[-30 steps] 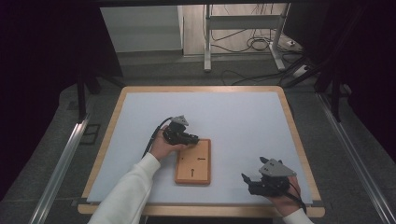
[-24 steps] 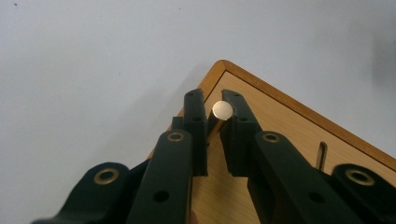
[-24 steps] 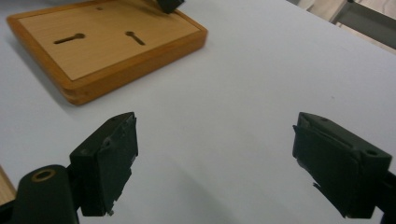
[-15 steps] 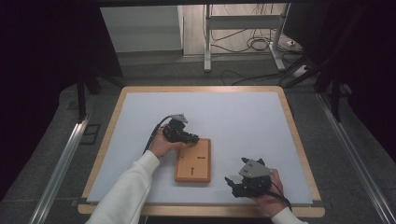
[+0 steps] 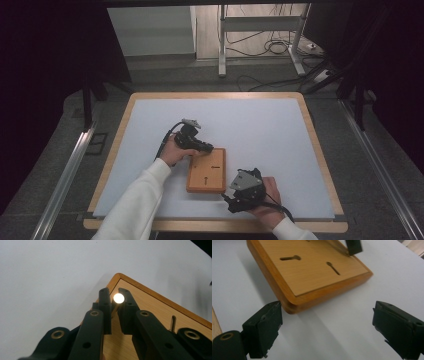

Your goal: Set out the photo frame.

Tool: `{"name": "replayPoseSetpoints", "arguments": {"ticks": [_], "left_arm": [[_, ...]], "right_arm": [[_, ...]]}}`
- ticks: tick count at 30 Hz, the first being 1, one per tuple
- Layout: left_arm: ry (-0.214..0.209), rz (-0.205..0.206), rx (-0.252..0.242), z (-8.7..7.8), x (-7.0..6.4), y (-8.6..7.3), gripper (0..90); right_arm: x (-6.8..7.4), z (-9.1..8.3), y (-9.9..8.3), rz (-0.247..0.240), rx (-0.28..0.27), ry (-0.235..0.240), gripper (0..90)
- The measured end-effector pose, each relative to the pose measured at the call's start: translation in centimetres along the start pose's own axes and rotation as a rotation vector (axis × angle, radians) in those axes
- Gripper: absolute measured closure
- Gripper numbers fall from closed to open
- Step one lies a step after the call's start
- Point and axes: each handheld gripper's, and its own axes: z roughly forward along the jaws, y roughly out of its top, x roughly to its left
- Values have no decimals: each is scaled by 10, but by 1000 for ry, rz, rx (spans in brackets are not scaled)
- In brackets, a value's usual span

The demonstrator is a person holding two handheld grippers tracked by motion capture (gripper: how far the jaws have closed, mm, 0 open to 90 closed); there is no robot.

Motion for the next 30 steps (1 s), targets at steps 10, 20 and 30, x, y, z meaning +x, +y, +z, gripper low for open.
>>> {"name": "replayPoseSetpoints", "arguments": {"ticks": [10, 20, 30], "left_arm": [[-8, -15, 2, 0, 2, 1, 819], [6, -13, 3, 0, 0, 1, 822], [40, -16, -11, 1, -1, 2, 840]], "right_arm": [[19, 30, 17, -99, 60, -28, 84], [25, 38, 24, -177, 47, -106, 89], [24, 27, 32, -219, -21, -163, 180]]}}
